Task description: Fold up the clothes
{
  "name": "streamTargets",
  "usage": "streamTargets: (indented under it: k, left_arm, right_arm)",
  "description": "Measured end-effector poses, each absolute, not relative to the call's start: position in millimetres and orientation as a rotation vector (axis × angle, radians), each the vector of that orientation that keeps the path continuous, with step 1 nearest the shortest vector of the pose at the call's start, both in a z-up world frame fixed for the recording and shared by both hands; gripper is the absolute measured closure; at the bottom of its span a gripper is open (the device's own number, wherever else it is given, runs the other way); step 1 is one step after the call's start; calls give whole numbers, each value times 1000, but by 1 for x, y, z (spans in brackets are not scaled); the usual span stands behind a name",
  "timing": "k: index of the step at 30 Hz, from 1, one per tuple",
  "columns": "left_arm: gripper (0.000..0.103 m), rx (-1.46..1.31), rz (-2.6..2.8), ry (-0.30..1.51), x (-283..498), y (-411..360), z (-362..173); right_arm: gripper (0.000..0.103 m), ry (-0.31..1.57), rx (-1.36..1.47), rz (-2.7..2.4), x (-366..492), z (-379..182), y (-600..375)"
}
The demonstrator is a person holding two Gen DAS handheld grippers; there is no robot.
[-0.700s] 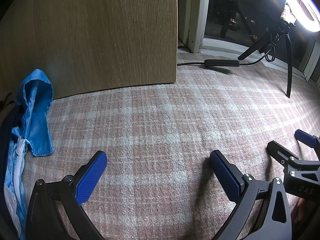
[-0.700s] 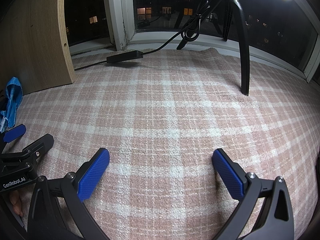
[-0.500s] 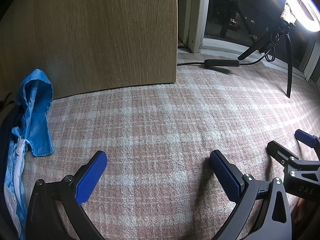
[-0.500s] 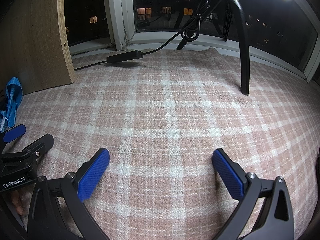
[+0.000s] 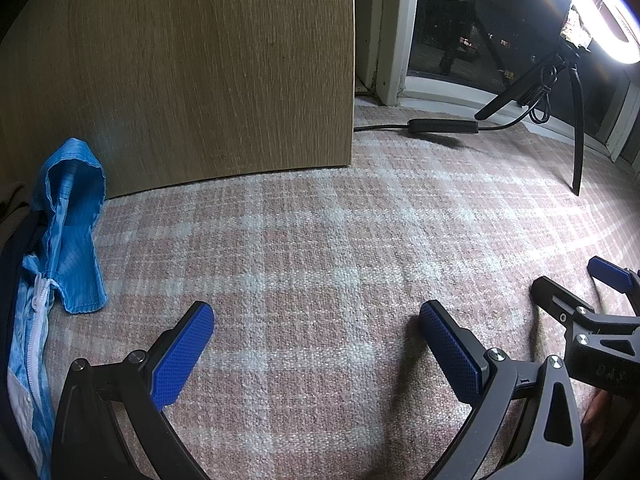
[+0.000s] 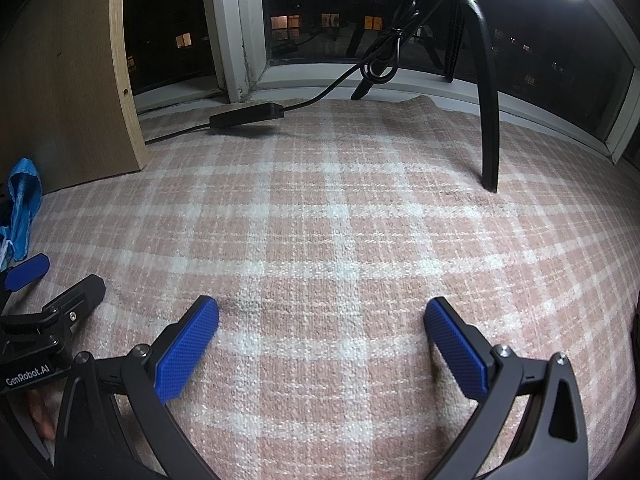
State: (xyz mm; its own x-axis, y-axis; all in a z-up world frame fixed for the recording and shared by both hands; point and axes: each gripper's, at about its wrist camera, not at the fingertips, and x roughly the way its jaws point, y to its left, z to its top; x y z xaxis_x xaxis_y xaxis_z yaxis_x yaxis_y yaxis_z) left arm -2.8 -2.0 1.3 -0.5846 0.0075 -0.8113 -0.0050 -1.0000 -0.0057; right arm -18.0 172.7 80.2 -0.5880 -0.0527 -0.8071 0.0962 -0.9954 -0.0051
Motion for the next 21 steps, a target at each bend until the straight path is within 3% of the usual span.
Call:
streamTargets:
  k: [21]
  left_arm:
    - [0, -1433, 2787, 9, -4, 2, 7]
  right_arm:
    - [0, 149, 1346, -2768, 14, 91, 170]
